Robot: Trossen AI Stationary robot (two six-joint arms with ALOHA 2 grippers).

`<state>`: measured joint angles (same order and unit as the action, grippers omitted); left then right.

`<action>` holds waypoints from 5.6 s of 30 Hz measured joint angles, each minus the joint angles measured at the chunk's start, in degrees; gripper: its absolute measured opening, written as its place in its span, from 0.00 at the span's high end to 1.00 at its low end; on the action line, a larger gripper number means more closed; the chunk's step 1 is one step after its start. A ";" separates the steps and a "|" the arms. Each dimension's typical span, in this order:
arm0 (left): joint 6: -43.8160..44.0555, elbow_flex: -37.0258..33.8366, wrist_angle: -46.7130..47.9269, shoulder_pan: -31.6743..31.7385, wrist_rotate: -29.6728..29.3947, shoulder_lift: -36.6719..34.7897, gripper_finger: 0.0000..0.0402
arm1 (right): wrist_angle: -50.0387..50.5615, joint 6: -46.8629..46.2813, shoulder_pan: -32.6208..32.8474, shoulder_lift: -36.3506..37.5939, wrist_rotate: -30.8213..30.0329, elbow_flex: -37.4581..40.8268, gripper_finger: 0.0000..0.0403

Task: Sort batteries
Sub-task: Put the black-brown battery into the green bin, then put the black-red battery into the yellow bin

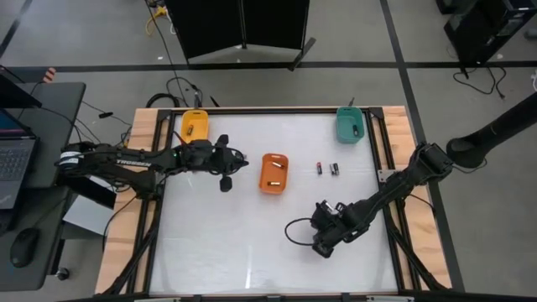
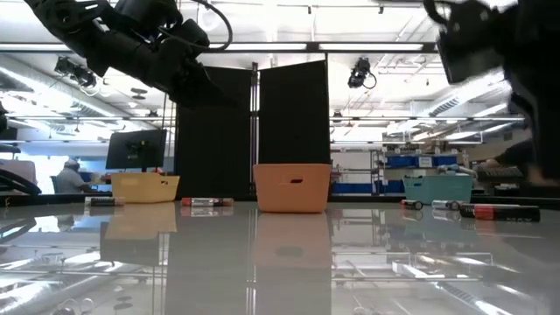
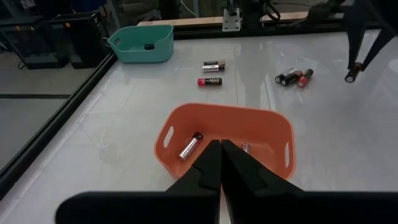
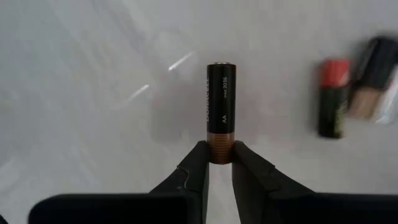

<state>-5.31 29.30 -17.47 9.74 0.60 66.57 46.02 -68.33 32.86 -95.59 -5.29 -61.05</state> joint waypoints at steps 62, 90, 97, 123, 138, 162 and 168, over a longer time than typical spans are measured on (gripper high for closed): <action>0.89 0.04 -4.05 0.00 1.14 0.00 0.96 | 11.00 58.97 -84.59 3.41 -9.65 -11.92 0.85; 0.92 0.02 -3.92 0.00 1.15 0.00 0.96 | 6.68 55.19 -88.76 3.34 -5.01 -1.75 0.85; 1.08 0.02 -3.85 -0.01 1.15 0.00 0.96 | -2.37 54.35 -89.73 3.34 -2.77 5.26 0.85; 1.13 1.55 4.41 0.39 1.65 -0.28 0.96 | -1.07 63.07 -87.10 4.00 -1.08 2.11 0.85; -0.18 1.16 4.28 0.39 1.83 -2.25 0.96 | -19.27 64.46 -67.69 16.07 -1.10 7.27 0.98; 1.10 -3.39 11.51 0.39 1.81 -14.09 0.96 | -48.35 56.34 -41.05 20.73 -6.80 19.53 0.92; 3.07 -3.34 14.65 0.39 1.75 -15.45 0.96 | -60.39 58.02 -38.29 17.23 -5.11 19.44 0.97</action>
<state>-2.24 25.96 -2.82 10.13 2.35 51.12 -14.37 -10.31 -5.42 -78.36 -10.41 -41.61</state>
